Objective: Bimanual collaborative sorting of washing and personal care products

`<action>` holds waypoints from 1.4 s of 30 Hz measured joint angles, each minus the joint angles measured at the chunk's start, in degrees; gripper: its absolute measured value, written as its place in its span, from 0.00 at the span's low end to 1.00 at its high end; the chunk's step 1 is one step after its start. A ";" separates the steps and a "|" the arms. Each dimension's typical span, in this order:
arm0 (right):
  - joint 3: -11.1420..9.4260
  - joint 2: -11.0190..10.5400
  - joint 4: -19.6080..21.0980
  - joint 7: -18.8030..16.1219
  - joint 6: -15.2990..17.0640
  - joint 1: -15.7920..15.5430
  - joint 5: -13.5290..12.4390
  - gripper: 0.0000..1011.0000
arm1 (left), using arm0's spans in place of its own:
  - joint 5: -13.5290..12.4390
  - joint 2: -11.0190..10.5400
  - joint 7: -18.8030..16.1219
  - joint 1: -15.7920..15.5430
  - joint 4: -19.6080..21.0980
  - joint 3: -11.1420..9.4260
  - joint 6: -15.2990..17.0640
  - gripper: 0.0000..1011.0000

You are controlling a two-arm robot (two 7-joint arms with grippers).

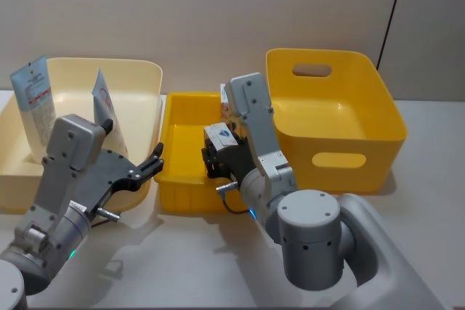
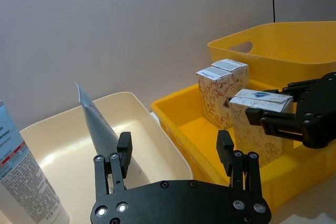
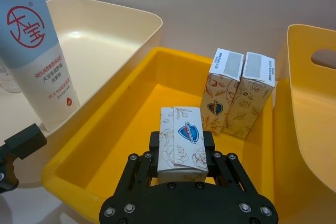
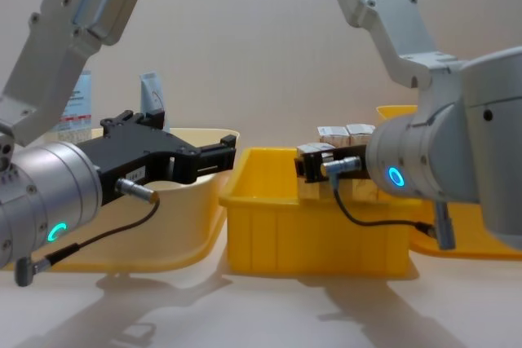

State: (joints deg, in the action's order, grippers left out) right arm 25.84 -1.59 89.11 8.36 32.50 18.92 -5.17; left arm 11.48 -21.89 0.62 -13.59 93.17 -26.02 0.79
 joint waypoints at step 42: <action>-3.73 -4.03 6.79 -3.64 -9.78 1.88 0.85 0.44 | 0.00 0.00 0.00 0.00 0.00 0.00 0.00 0.99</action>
State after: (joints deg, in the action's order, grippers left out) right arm 22.11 -5.62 95.90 4.73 22.71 20.79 -4.32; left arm 11.48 -21.89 0.62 -13.59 93.17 -26.02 0.79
